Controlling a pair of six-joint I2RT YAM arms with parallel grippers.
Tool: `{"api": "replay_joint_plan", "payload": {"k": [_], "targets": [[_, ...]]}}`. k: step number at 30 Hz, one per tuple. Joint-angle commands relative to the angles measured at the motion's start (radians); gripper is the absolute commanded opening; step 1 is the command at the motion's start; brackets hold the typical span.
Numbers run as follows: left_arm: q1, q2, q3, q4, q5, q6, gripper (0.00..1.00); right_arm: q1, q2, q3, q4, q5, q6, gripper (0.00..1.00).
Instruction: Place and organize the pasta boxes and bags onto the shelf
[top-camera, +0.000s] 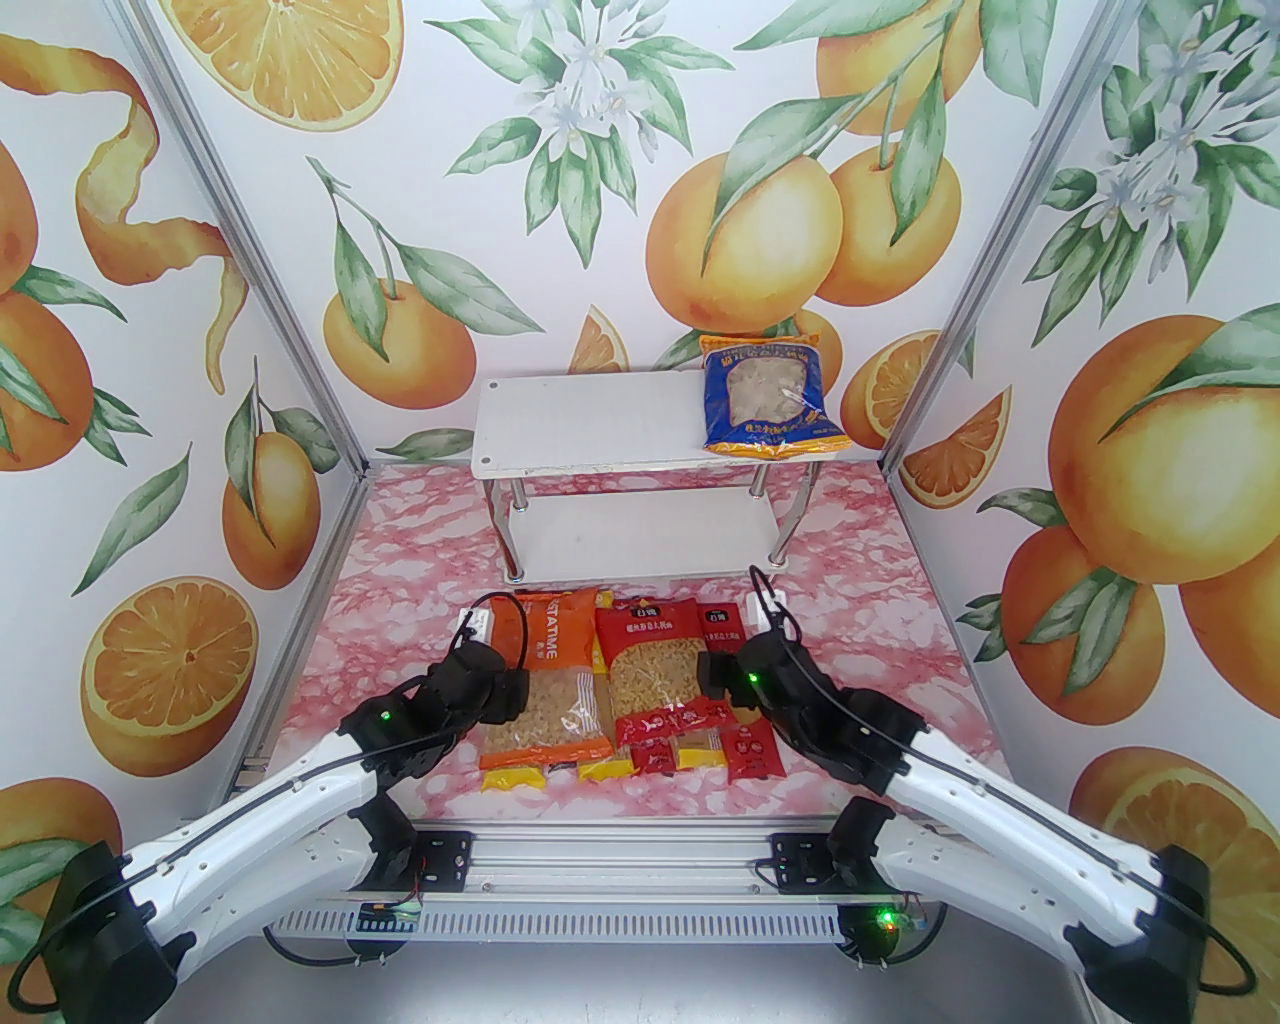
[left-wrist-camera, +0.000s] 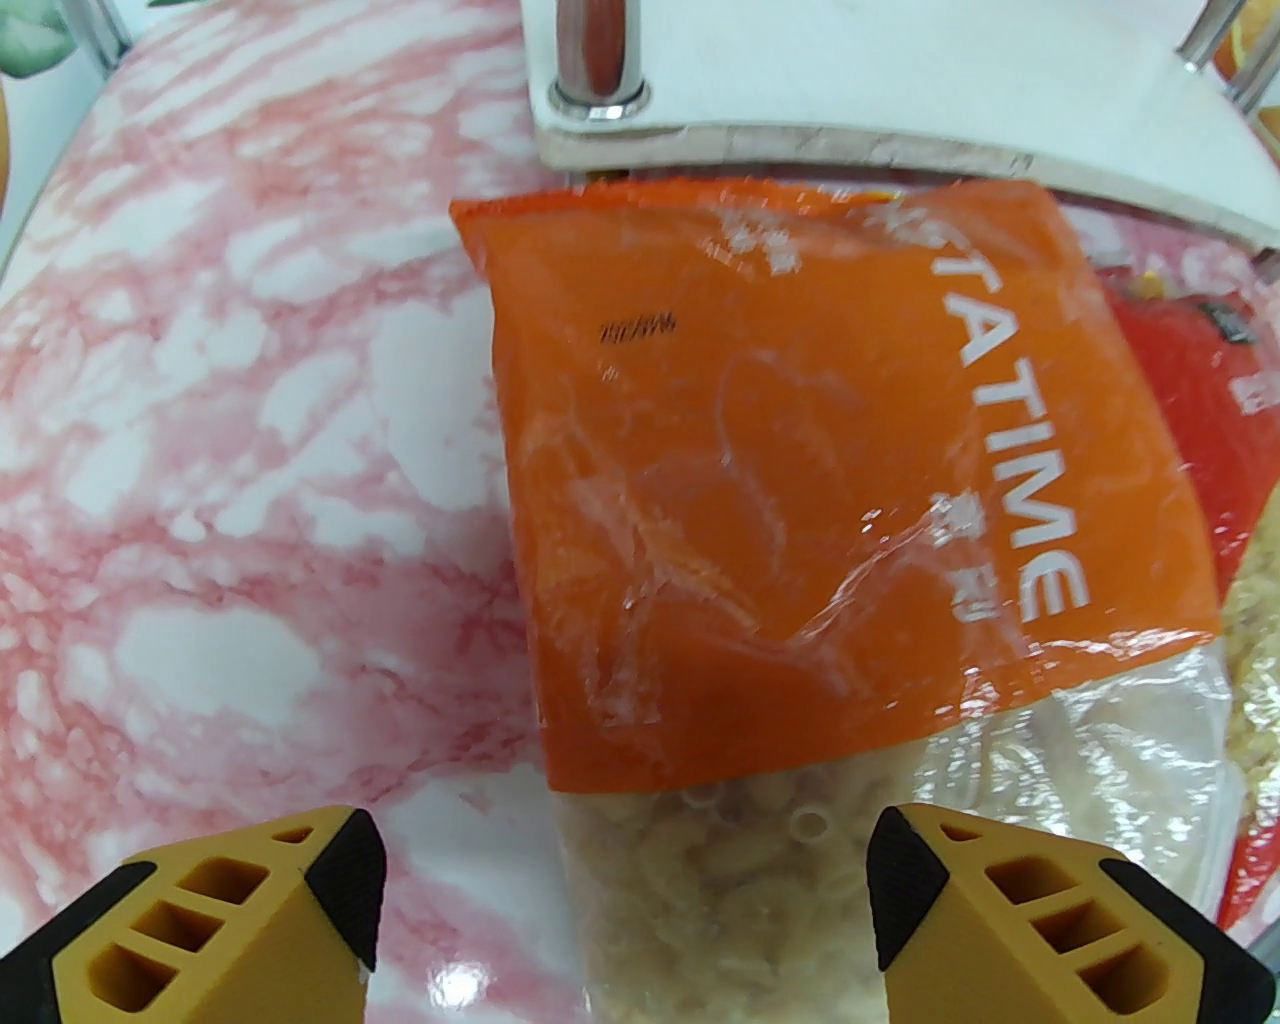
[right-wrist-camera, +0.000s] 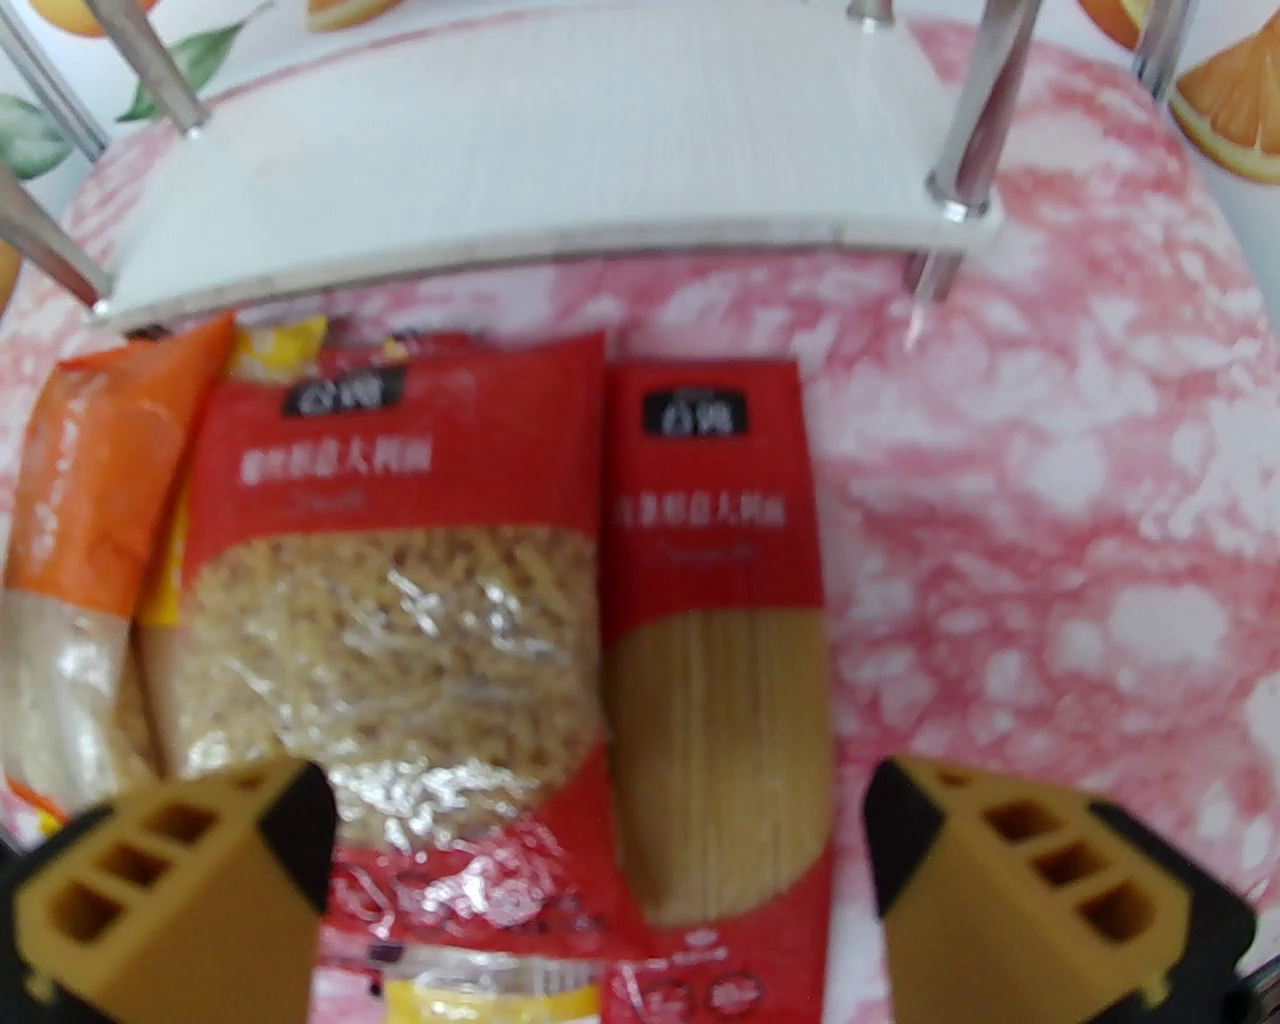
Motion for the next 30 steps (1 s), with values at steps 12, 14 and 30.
{"api": "replay_joint_plan", "payload": {"k": [12, 14, 30], "targets": [[-0.008, 0.086, 0.083, 0.105, 0.088, 0.002, 0.96, 0.003, 0.046, -0.034, 0.167, -0.060, 0.017, 0.99], [-0.008, 0.123, 0.096, 0.115, 0.108, 0.009, 0.97, 0.002, 0.034, -0.038, 0.166, -0.053, 0.015, 1.00], [-0.007, 0.375, 0.194, 0.130, 0.180, -0.007, 1.00, -0.011, -0.047, -0.041, 0.175, -0.036, -0.006, 1.00]]}}
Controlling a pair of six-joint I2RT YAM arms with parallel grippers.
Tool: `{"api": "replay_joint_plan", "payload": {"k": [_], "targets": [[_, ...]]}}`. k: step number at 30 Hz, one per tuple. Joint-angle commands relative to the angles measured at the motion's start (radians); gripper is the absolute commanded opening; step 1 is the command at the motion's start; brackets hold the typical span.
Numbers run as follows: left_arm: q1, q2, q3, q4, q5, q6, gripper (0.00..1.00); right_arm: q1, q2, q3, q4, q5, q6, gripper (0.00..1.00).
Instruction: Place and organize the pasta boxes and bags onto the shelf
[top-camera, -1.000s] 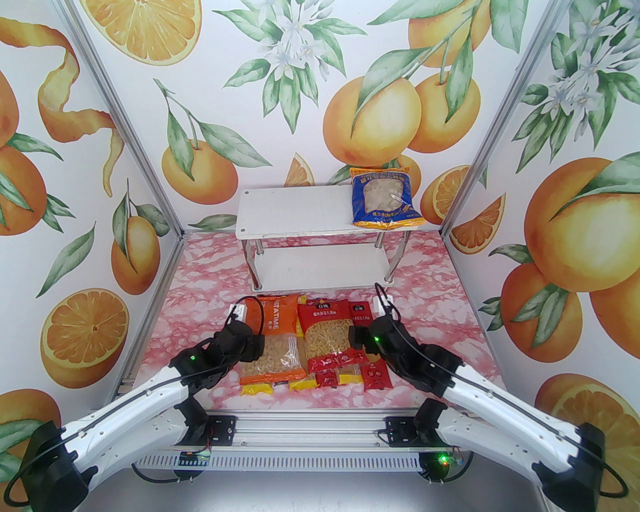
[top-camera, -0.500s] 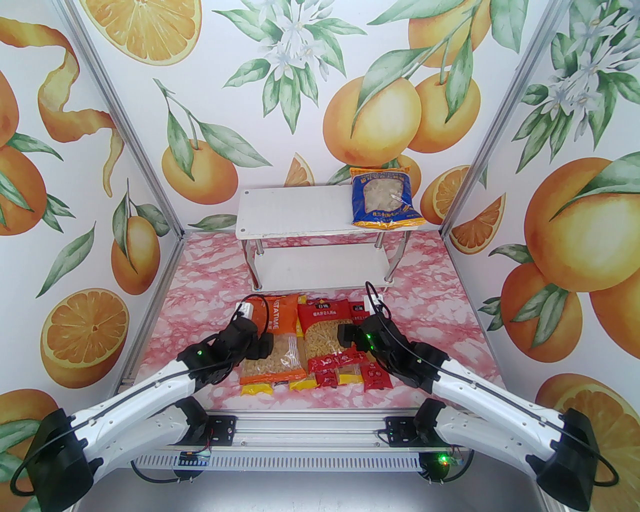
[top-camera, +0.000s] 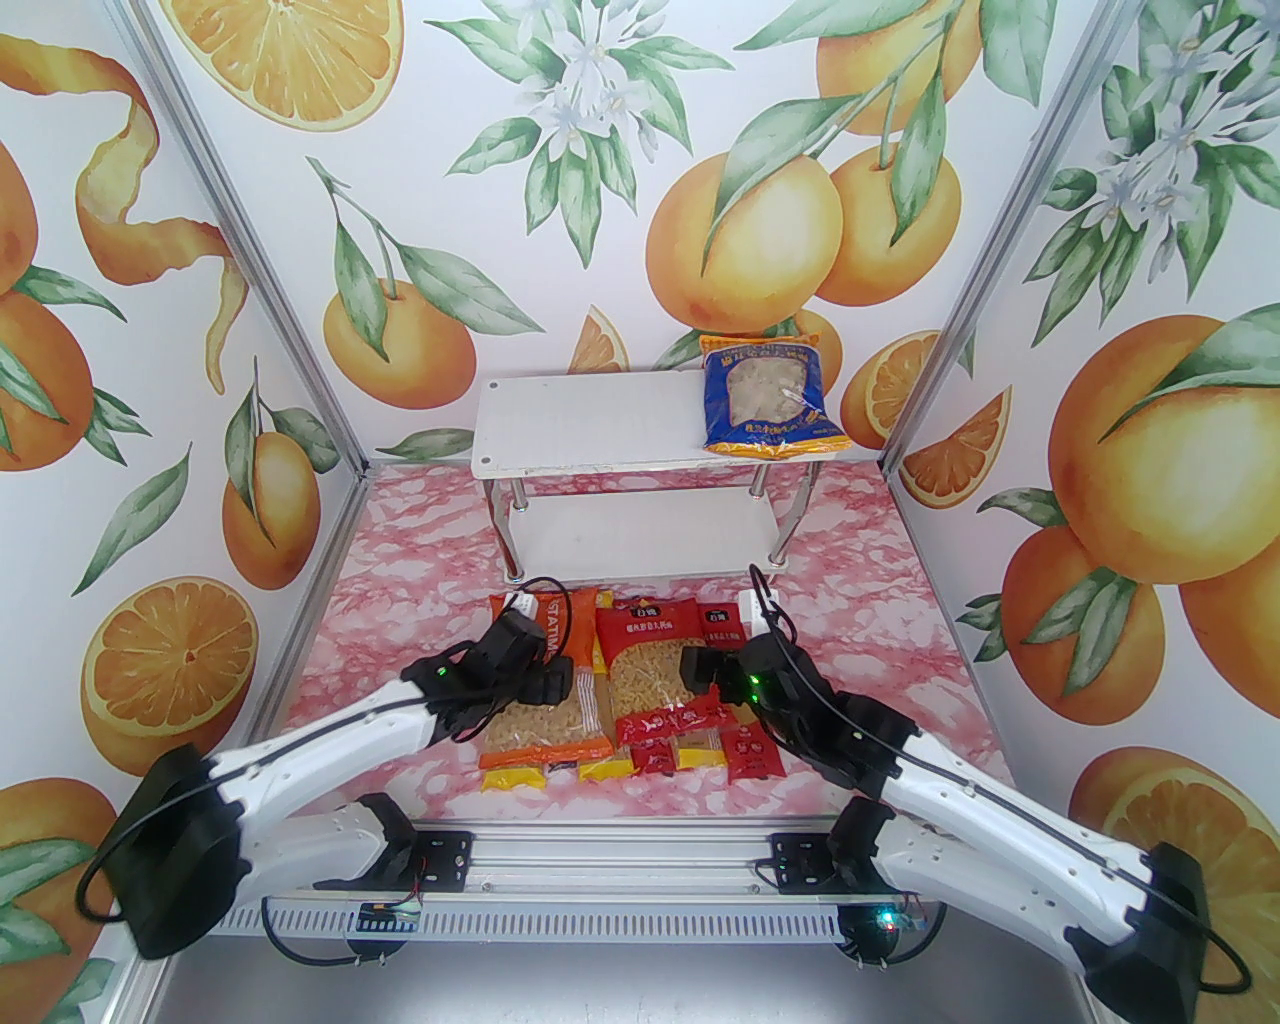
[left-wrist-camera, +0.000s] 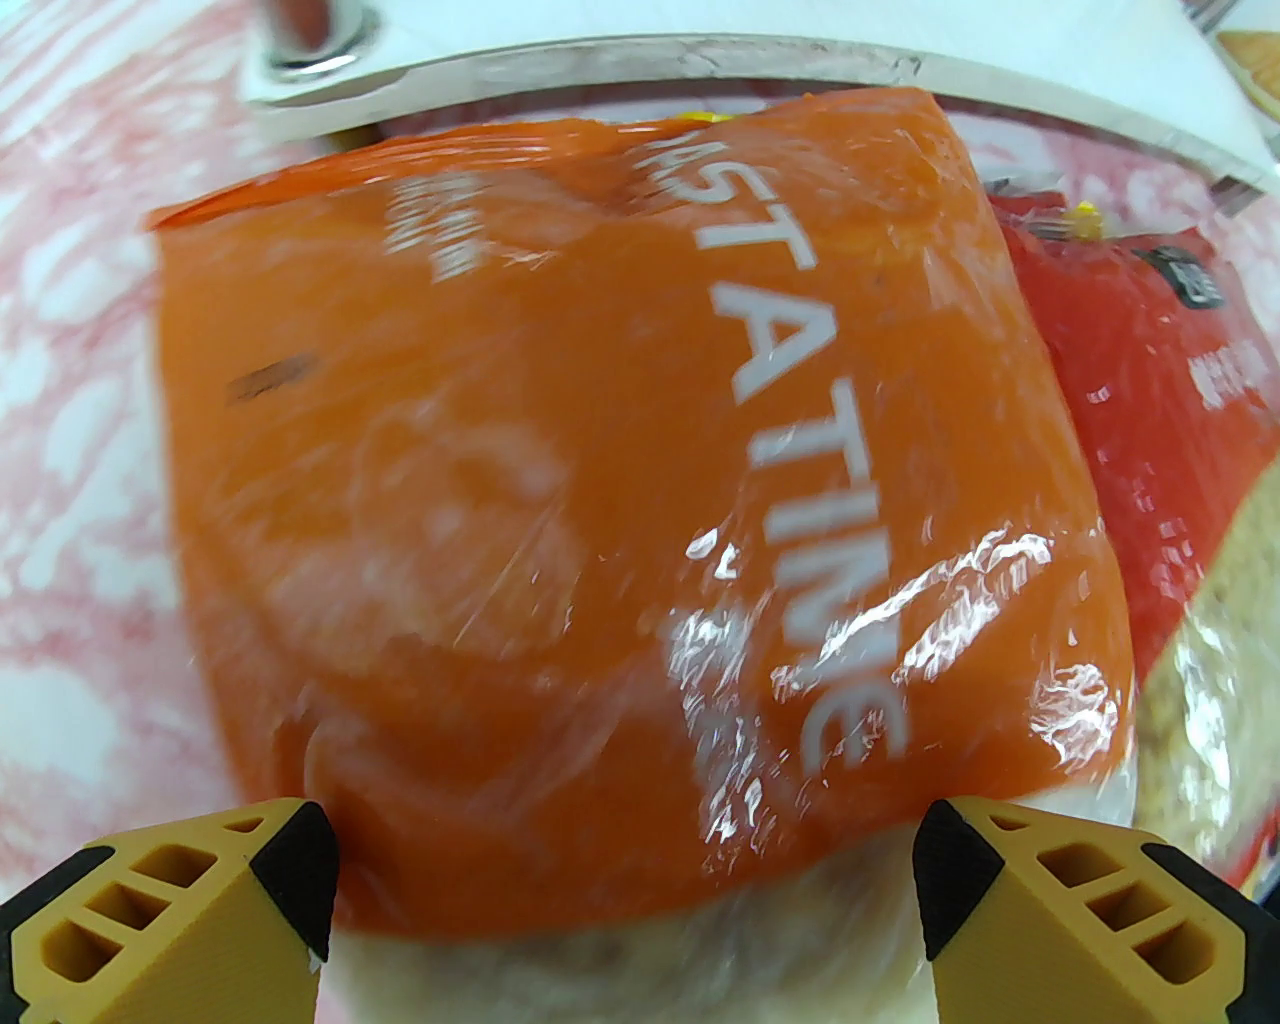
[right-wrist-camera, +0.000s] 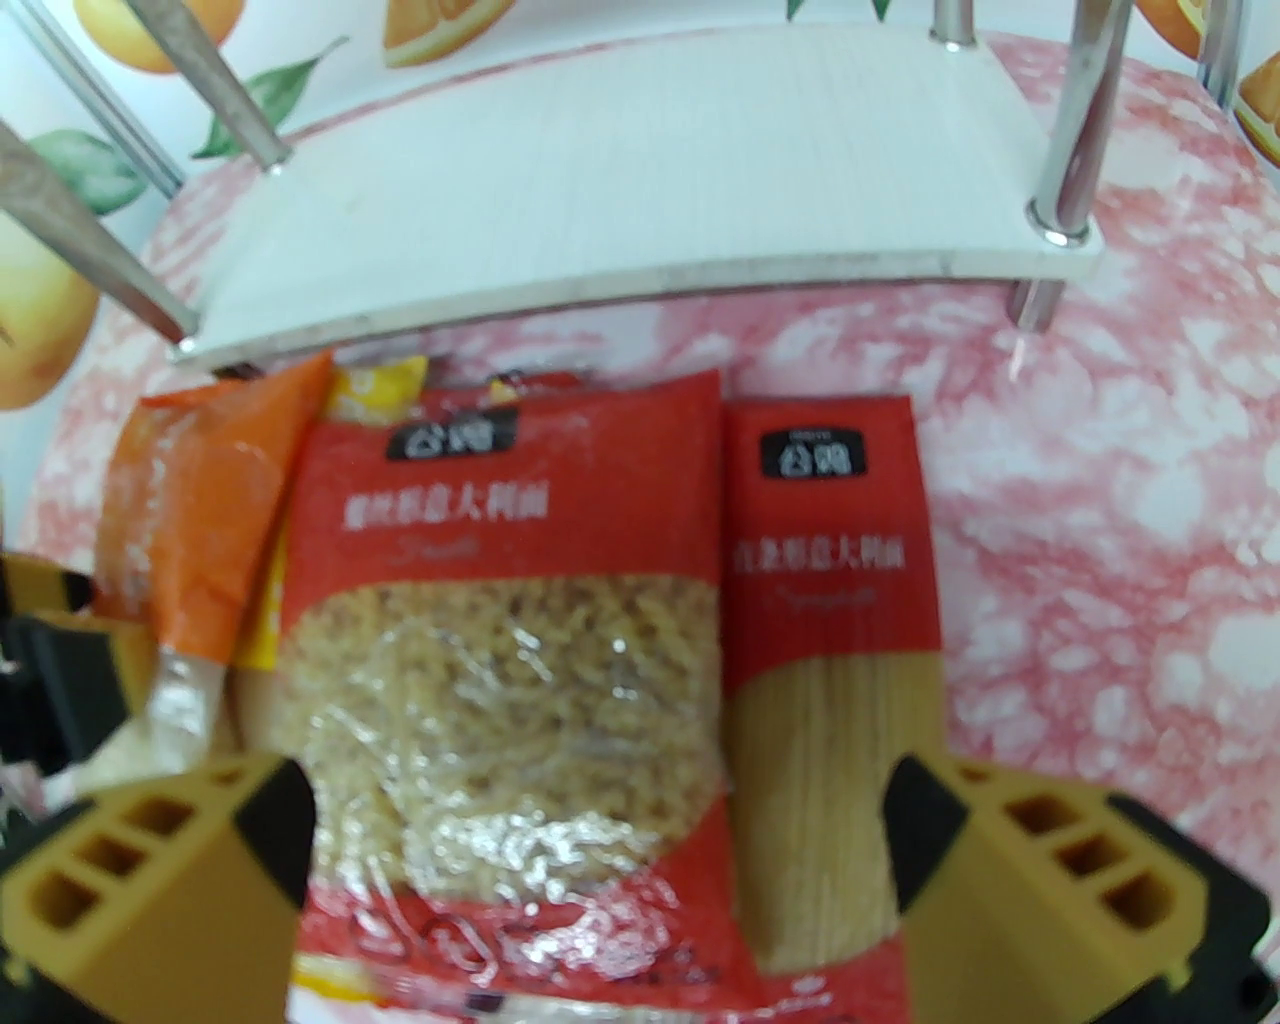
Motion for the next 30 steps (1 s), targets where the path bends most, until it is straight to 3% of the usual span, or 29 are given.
{"api": "replay_joint_plan", "payload": {"k": [1, 5, 9, 11, 23, 25, 27, 28, 30], "targets": [[-0.002, 0.039, 0.030, 0.015, 0.038, -0.008, 1.00, -0.005, 0.010, 0.001, 0.028, 0.008, -0.012, 1.00], [-0.004, 0.082, 0.024, 0.011, 0.049, -0.010, 0.95, -0.007, 0.049, 0.019, 0.032, -0.007, -0.023, 1.00], [-0.002, 0.094, 0.017, 0.005, 0.063, -0.009, 0.73, -0.009, 0.073, 0.025, 0.048, -0.017, -0.026, 1.00], [-0.003, 0.094, 0.021, 0.000, 0.070, -0.004, 0.68, -0.009, 0.076, 0.026, 0.051, -0.020, -0.026, 1.00], [-0.001, 0.087, 0.044, -0.024, 0.112, 0.022, 0.51, -0.009, 0.067, 0.035, 0.039, -0.018, -0.024, 1.00], [-0.003, 0.089, 0.042, -0.019, 0.122, 0.026, 0.41, -0.010, 0.064, 0.037, 0.036, -0.016, -0.023, 1.00], [-0.001, 0.090, 0.041, -0.014, 0.126, 0.028, 0.14, -0.010, 0.054, 0.036, 0.036, -0.012, -0.021, 1.00], [0.000, 0.090, 0.040, -0.011, 0.128, 0.027, 0.06, -0.010, 0.049, 0.035, 0.036, -0.010, -0.021, 1.00], [0.004, 0.093, 0.038, -0.007, 0.139, 0.029, 0.05, -0.009, 0.042, 0.036, 0.029, -0.005, -0.021, 1.00]]}}
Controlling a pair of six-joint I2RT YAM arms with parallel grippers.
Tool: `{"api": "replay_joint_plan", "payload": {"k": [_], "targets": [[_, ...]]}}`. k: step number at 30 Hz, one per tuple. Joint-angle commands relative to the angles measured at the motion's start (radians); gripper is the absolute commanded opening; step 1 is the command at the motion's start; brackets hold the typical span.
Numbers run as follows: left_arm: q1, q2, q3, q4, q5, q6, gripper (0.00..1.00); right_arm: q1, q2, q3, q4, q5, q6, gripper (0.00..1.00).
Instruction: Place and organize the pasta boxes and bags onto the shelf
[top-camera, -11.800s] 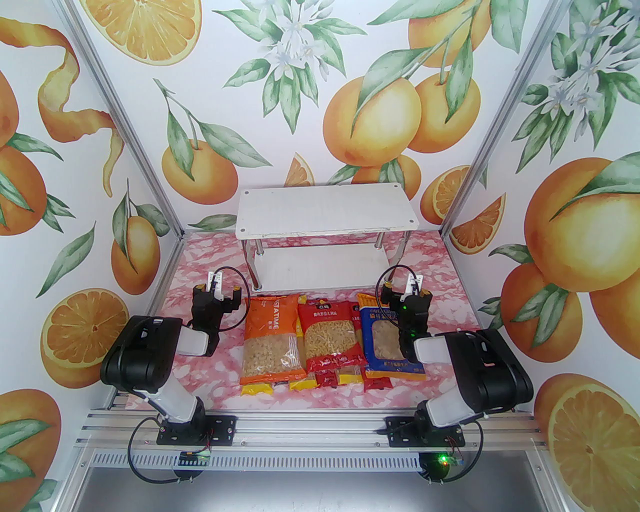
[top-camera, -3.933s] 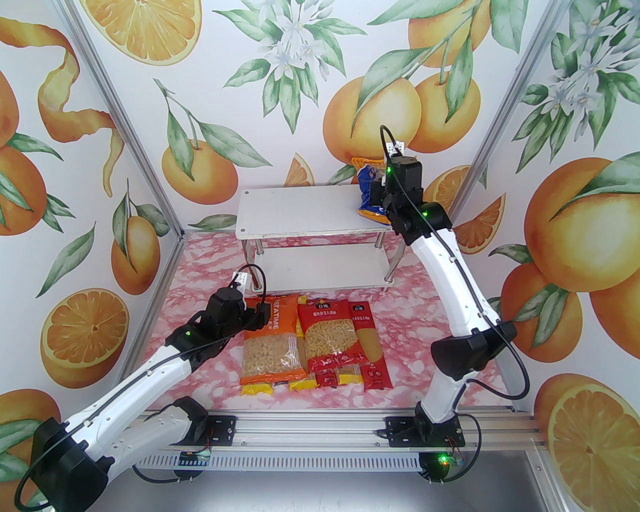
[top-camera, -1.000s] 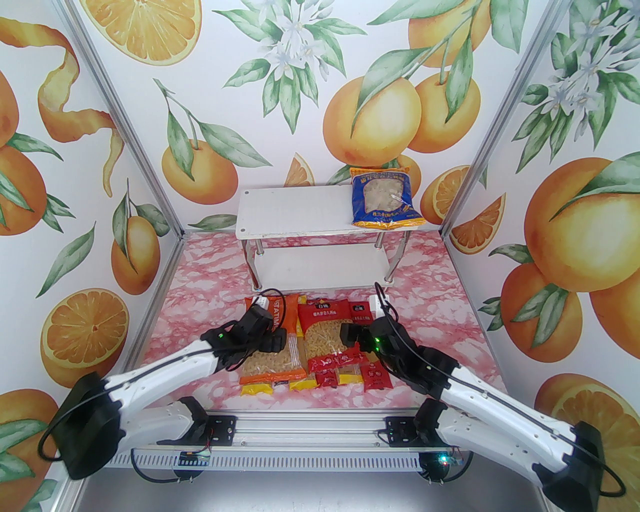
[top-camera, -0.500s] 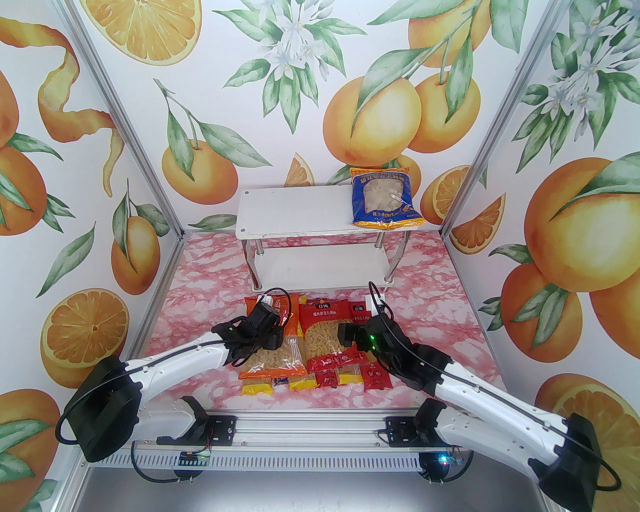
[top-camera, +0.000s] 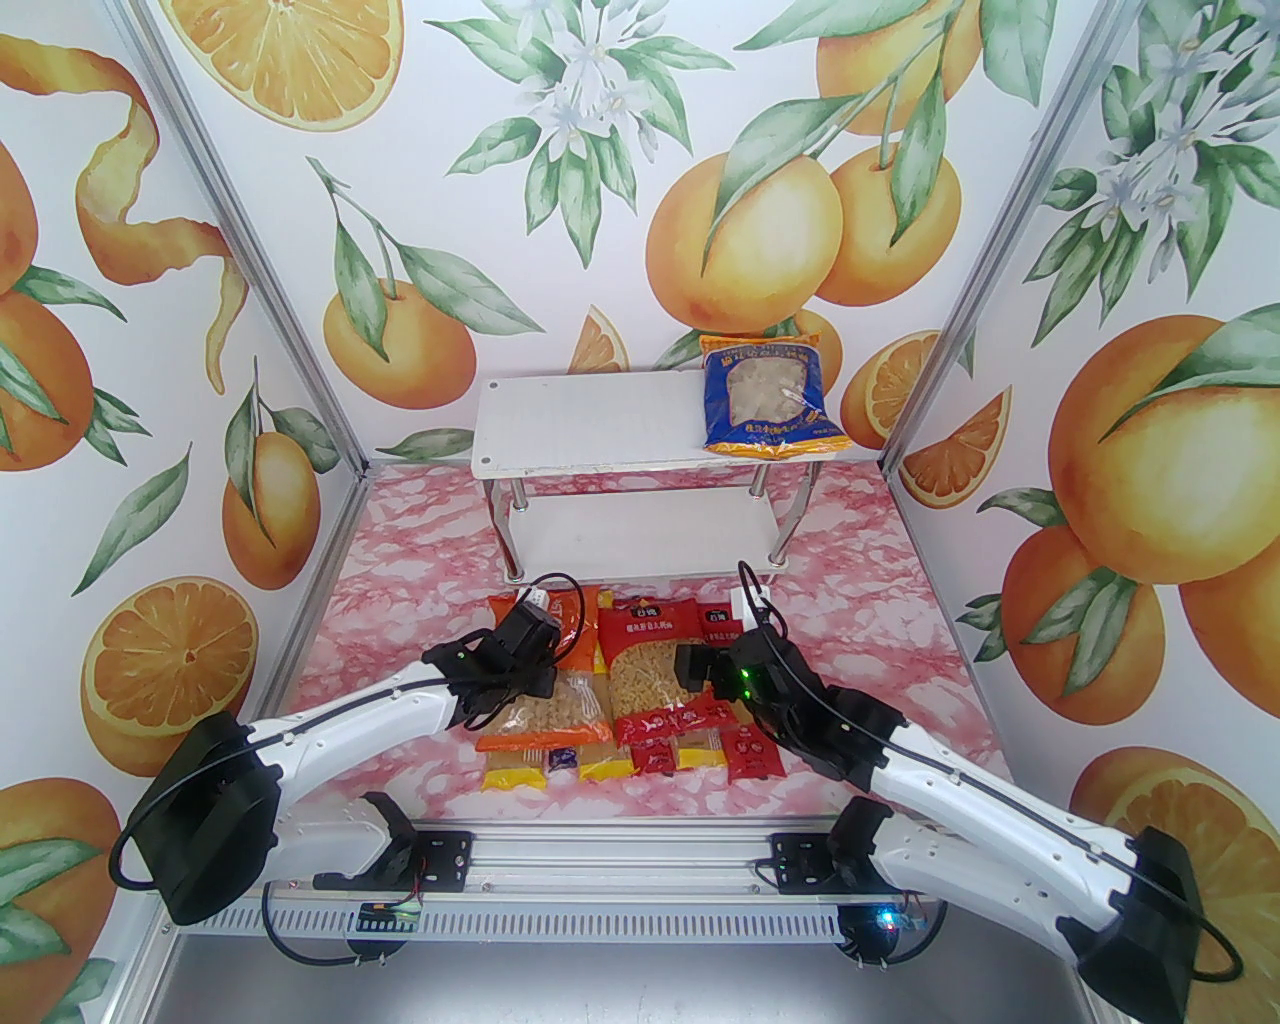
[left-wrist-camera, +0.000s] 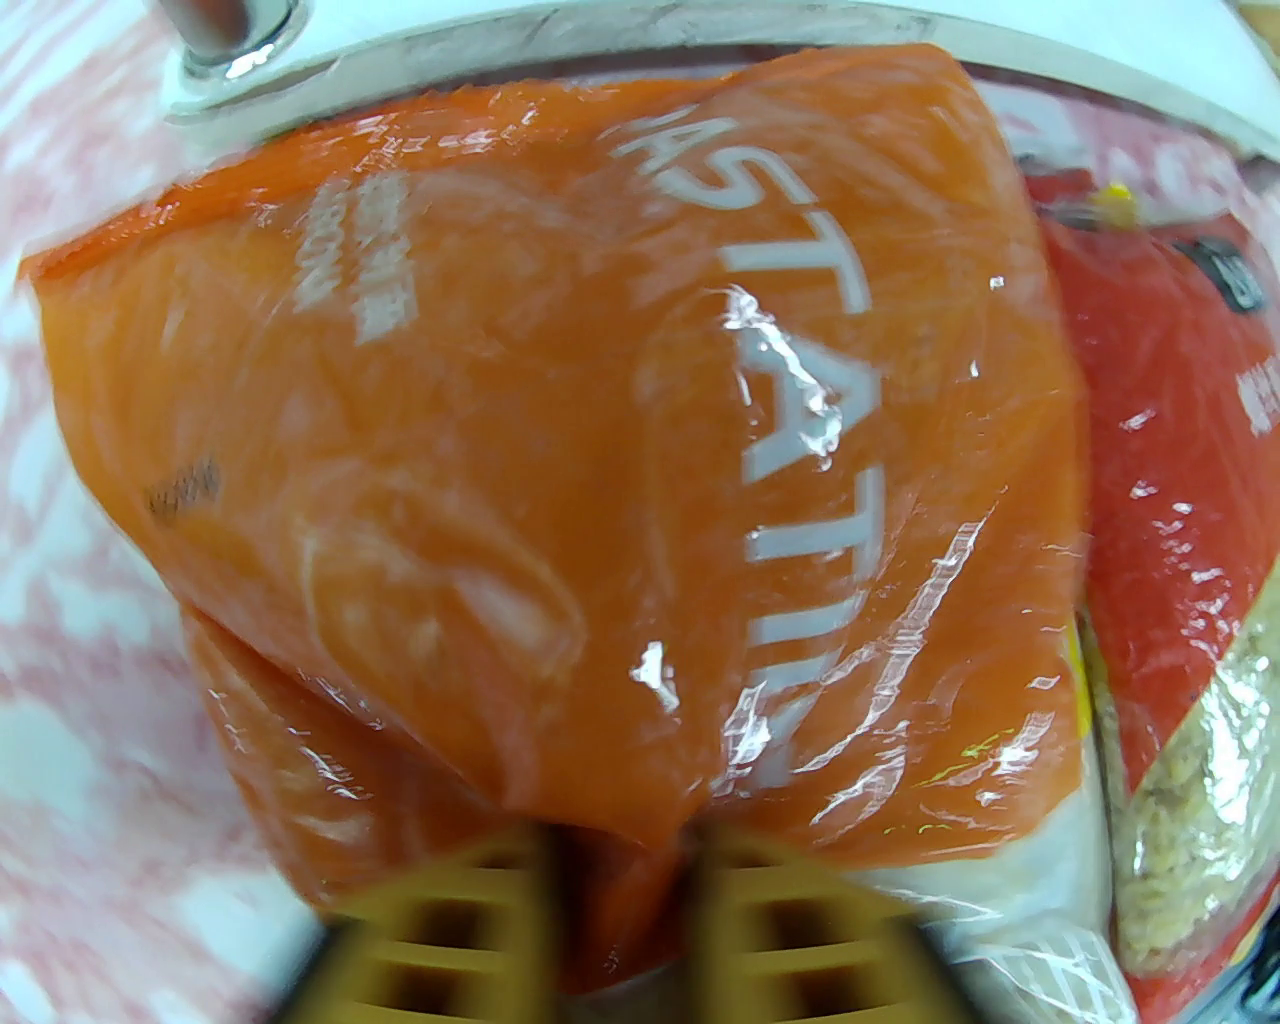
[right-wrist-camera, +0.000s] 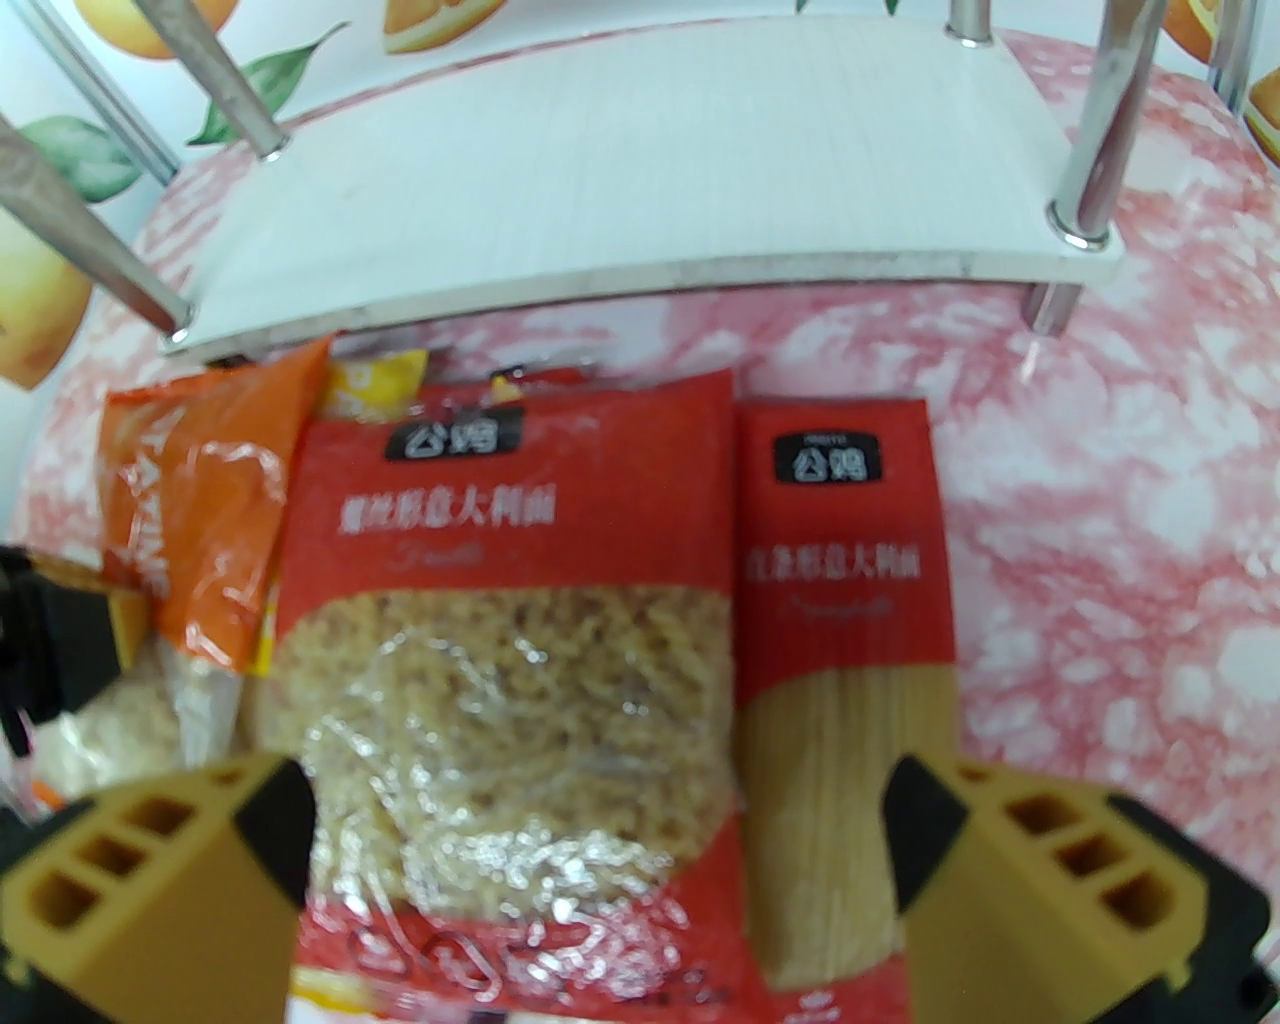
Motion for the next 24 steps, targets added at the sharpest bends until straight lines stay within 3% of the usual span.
{"api": "replay_joint_plan", "payload": {"k": [1, 4, 13, 24], "targets": [[-0.002, 0.028, 0.000, -0.011, 0.113, 0.004, 0.05, -0.008, -0.026, 0.028, 0.003, 0.005, -0.010, 1.00], [0.003, 0.028, 0.008, -0.012, 0.130, 0.014, 0.00, -0.008, -0.032, 0.033, -0.007, 0.010, -0.010, 1.00], [0.012, -0.092, 0.060, -0.063, 0.111, 0.107, 0.00, -0.007, -0.026, 0.043, -0.009, 0.027, -0.016, 1.00], [0.048, -0.244, 0.187, -0.155, 0.227, 0.186, 0.00, -0.006, -0.008, 0.067, -0.008, 0.028, -0.018, 1.00]]}}
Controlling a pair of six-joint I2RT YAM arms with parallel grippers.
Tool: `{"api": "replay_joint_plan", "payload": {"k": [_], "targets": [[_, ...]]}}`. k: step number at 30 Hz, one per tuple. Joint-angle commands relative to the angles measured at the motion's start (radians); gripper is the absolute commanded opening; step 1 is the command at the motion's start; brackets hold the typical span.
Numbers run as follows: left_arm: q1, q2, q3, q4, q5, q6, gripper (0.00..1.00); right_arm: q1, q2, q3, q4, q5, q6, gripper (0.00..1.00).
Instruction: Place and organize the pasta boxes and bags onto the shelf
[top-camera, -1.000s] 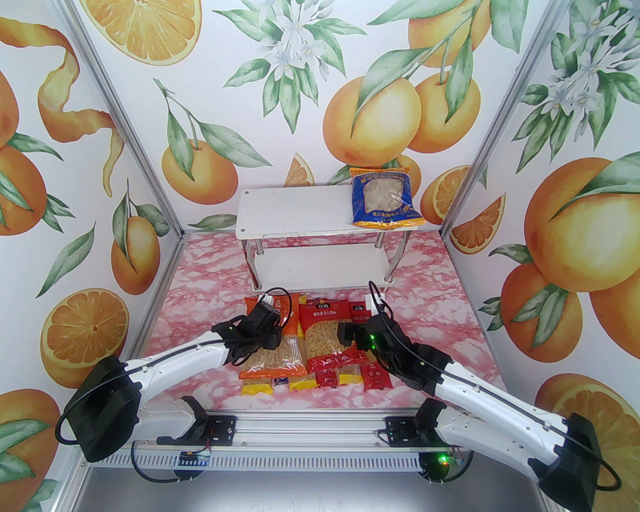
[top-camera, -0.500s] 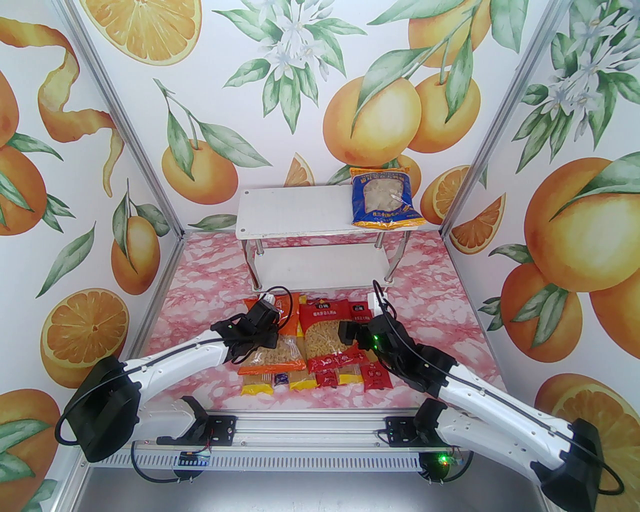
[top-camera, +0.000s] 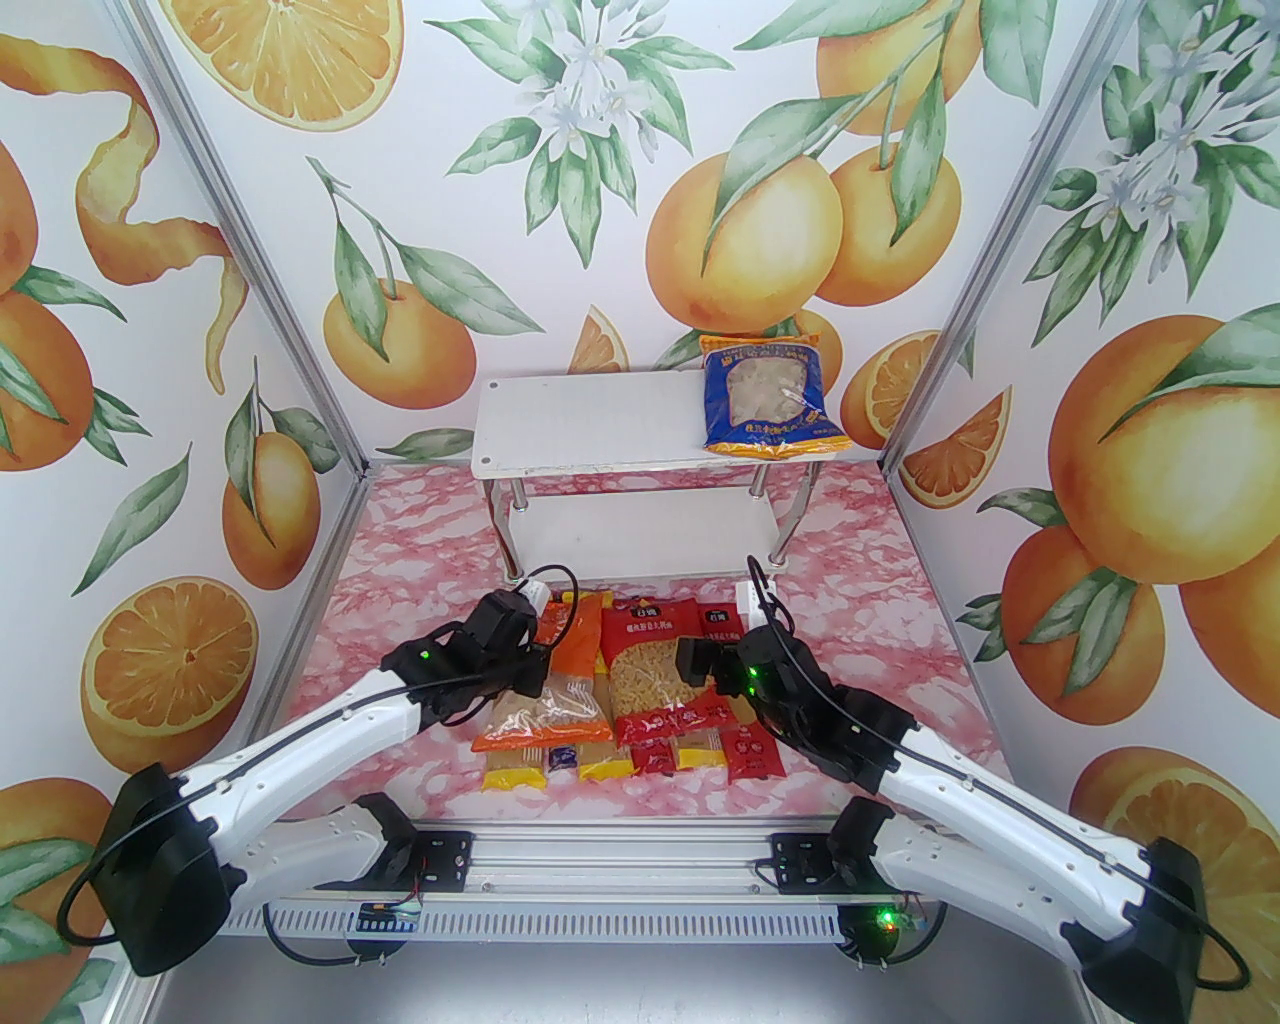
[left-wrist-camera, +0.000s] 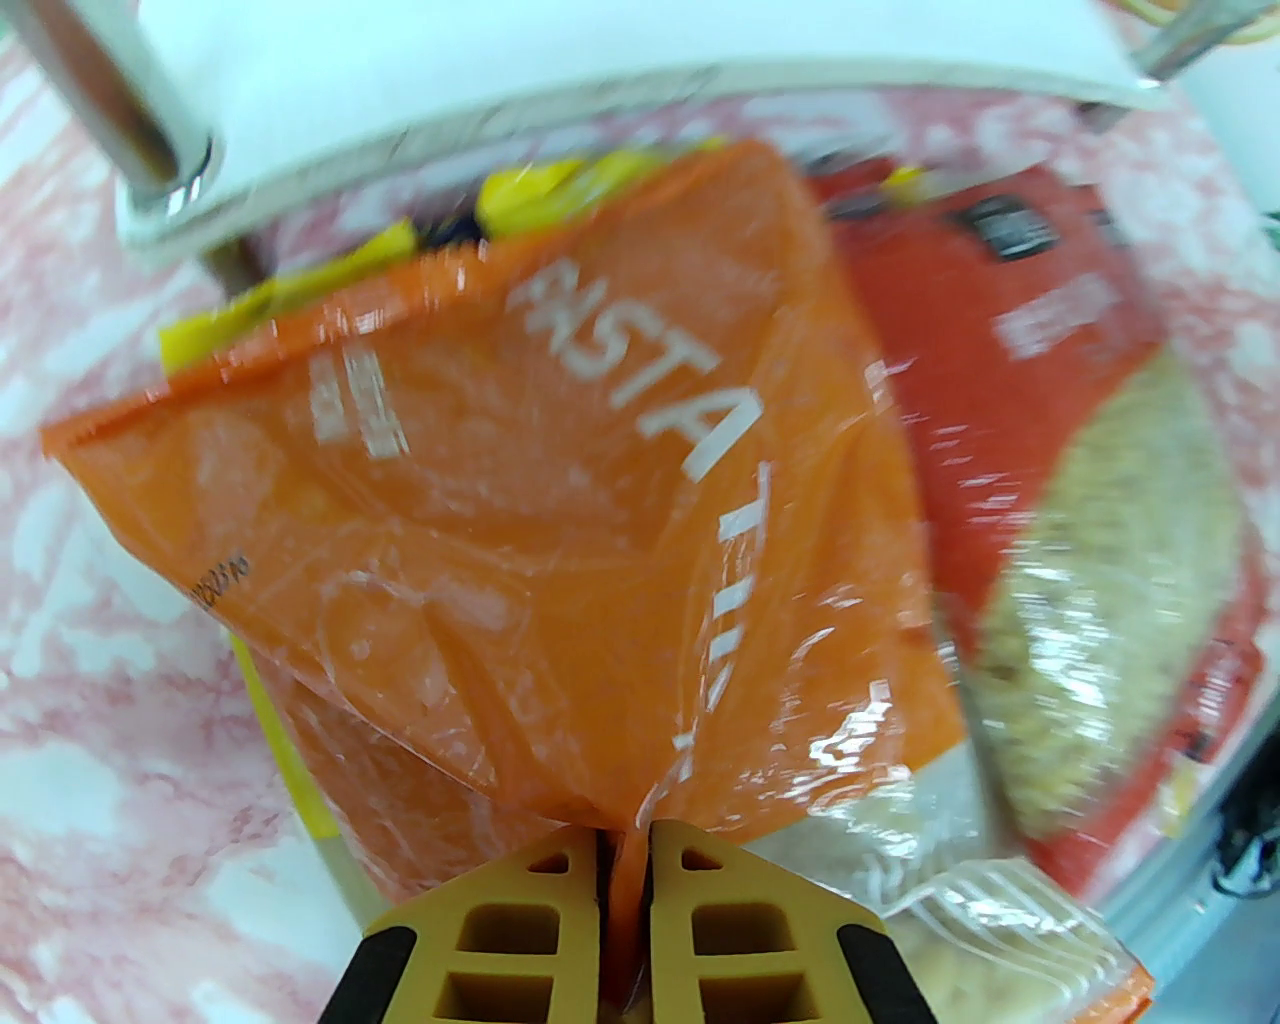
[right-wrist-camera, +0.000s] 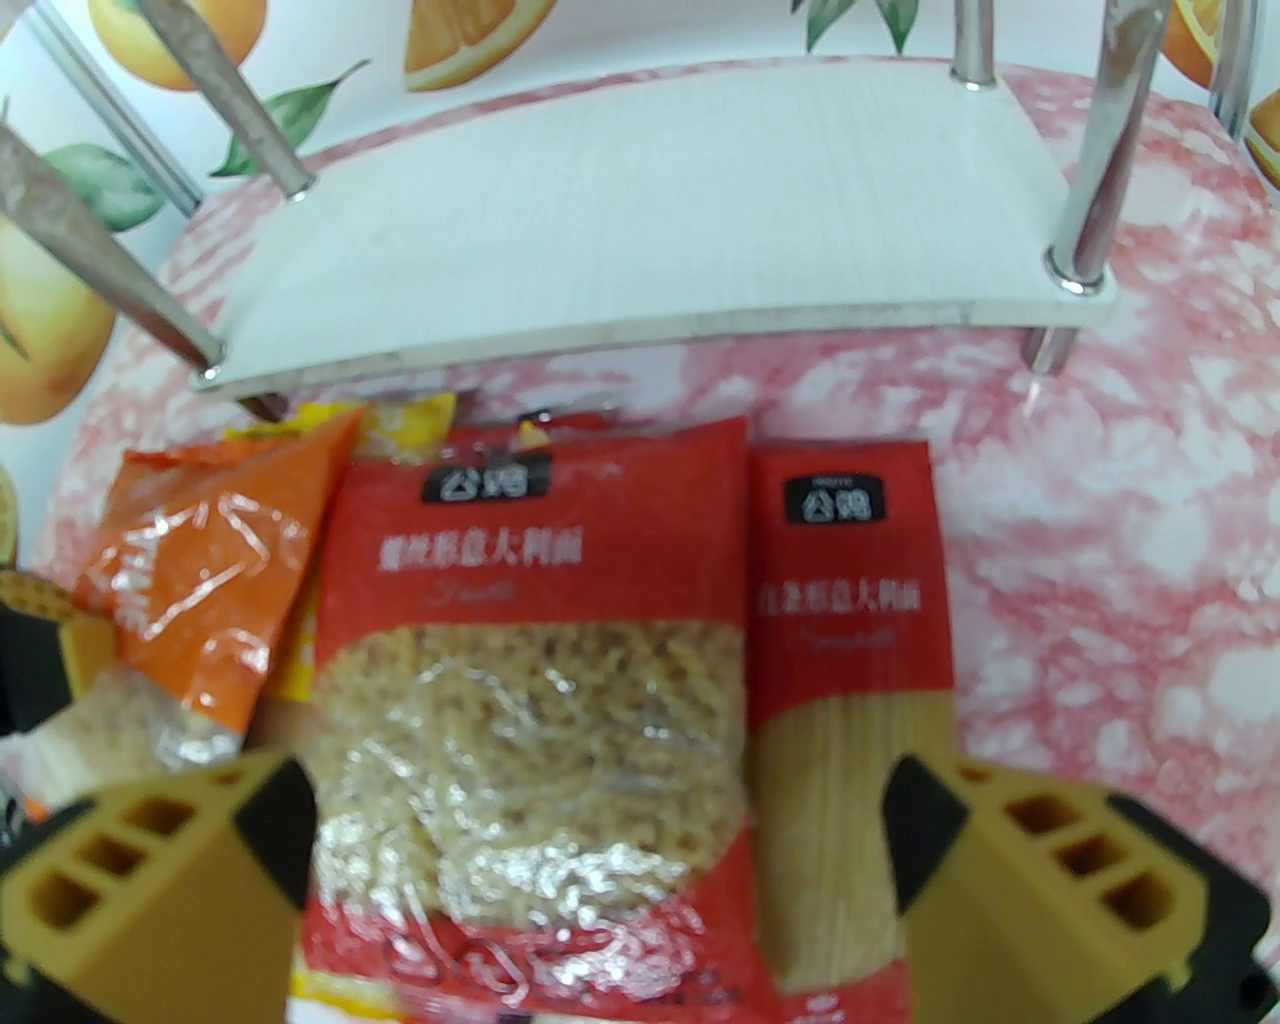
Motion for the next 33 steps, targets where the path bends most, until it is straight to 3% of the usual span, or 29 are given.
{"api": "replay_joint_plan", "payload": {"k": [1, 10, 16, 24, 33], "targets": [[0.006, -0.067, 0.110, -0.021, 0.068, 0.050, 0.00, -0.007, 0.014, 0.034, 0.000, 0.023, -0.011, 1.00], [0.006, -0.181, 0.271, -0.219, 0.182, 0.124, 0.00, -0.007, 0.029, 0.050, -0.006, 0.023, -0.015, 1.00], [0.014, -0.225, 0.443, -0.231, 0.226, 0.147, 0.00, -0.007, 0.056, 0.058, 0.005, 0.009, -0.017, 1.00], [0.085, -0.118, 0.667, -0.119, 0.299, 0.197, 0.00, -0.006, 0.084, 0.072, 0.015, -0.012, -0.031, 1.00], [0.189, 0.111, 0.981, 0.071, 0.411, 0.171, 0.00, -0.005, 0.114, 0.090, 0.023, -0.035, -0.051, 1.00]]}}
